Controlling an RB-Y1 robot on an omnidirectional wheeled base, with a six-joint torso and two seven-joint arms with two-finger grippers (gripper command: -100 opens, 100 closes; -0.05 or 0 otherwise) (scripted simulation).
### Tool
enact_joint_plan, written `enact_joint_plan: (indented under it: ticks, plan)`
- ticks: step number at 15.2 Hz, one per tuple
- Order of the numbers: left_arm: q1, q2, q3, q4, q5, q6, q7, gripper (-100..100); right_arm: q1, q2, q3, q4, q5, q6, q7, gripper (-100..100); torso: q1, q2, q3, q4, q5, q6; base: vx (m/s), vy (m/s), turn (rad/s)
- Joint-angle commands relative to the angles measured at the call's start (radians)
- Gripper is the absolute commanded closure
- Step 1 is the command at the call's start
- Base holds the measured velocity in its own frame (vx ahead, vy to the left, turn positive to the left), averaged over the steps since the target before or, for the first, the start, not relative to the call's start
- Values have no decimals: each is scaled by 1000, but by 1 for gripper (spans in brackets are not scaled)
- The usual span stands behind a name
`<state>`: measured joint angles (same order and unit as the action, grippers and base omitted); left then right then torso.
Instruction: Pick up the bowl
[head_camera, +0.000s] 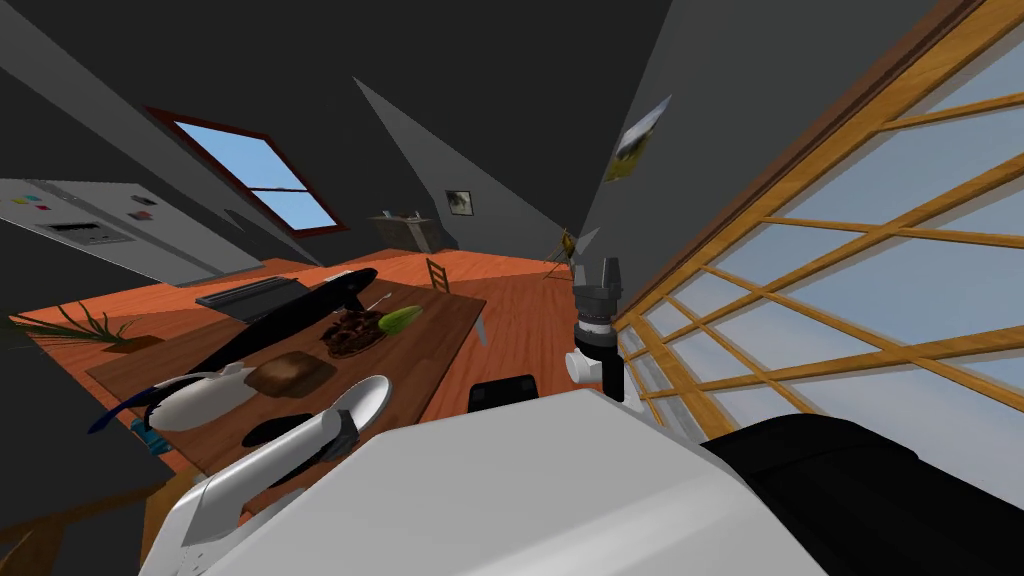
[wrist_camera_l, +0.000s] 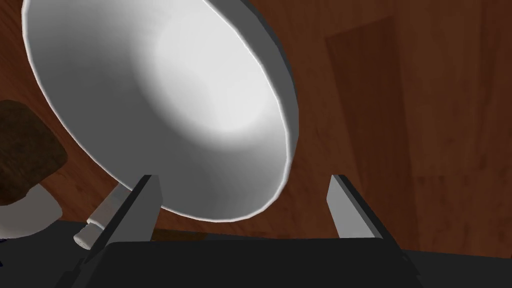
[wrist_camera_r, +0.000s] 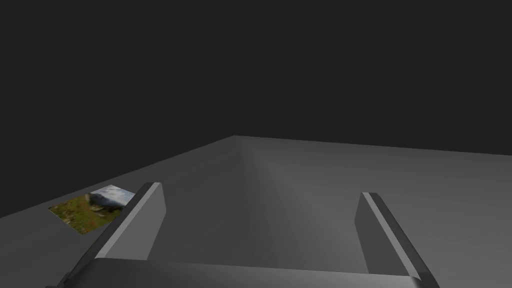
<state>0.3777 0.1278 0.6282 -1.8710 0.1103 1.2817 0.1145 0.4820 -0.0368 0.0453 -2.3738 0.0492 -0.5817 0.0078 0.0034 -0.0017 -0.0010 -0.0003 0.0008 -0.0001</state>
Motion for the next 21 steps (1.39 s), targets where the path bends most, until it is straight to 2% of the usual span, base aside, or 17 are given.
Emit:
enact_joint_plan:
  ticks: [1, 3, 7, 8, 9, 12, 13, 14, 15, 19, 20, 21]
  plan:
    - [-1, -7, 8, 3, 3, 29, 2, -100, 0, 0, 0, 0, 0, 0, 0, 0, 0, 0, 0, 0, 0, 0, -6, 21, -116]
    - [-6, -21, 25, 14, 10, 80, 6, -100, 0, 0, 0, 0, 0, 0, 0, 0, 0, 0, 0, 0, 0, 0, -5, 26, -196]
    - [-10, -39, 40, 23, 16, 123, 9, -100, 0, 0, 0, 0, 0, 0, 0, 0, 1, 0, 0, 0, 0, 0, -2, 31, -123]
    - [-10, -30, 36, 21, 16, 107, 7, -100, 0, 0, 0, 0, 0, 0, 0, 0, 0, -1, 0, 0, 0, 0, -1, 20, -46]
    - [-18, -30, 29, 57, 10, 80, 9, -100, 0, 0, 0, 0, 0, 0, 0, 0, 0, -1, 0, 0, 0, 0, 1, 15, 25]
    - [-25, -29, 21, 92, 4, 46, 11, -100, 0, 0, 0, 0, 0, 0, 0, 0, -1, -1, -1, 0, 0, -1, 1, 12, 29]
    - [-27, -28, 19, 101, 3, 38, 11, -100, 0, 0, 0, 0, 0, 0, 0, 0, -1, -1, -1, 0, 0, 0, 1, 10, 23]
    - [-23, -30, 22, 86, 4, 54, 11, -100, 0, 0, 0, 0, 0, 0, 0, 0, -1, -1, -1, 0, 0, -1, 1, 5, 8]
    - [-23, -30, 21, 88, 4, 49, 11, 100, 0, 0, 0, 0, 0, 0, 0, 0, -1, -1, -1, 0, 0, 0, 0, 0, 0]
    - [-23, -31, 21, 89, 4, 49, 11, 100, 0, 0, 0, 0, 0, 0, 0, 0, -1, -1, -1, 0, 0, 0, 0, 0, 0]
    - [-18, -30, 29, 57, 10, 80, 9, 100, 0, 0, 0, 0, 0, 0, 0, 0, -1, -1, -1, 0, -1, 0, -1, -8, -27]
    - [-16, -30, 31, 48, 11, 88, 9, 100, 0, 0, 0, 0, 0, 0, 0, 0, -2, -1, 0, 0, -1, 0, 0, -13, -40]
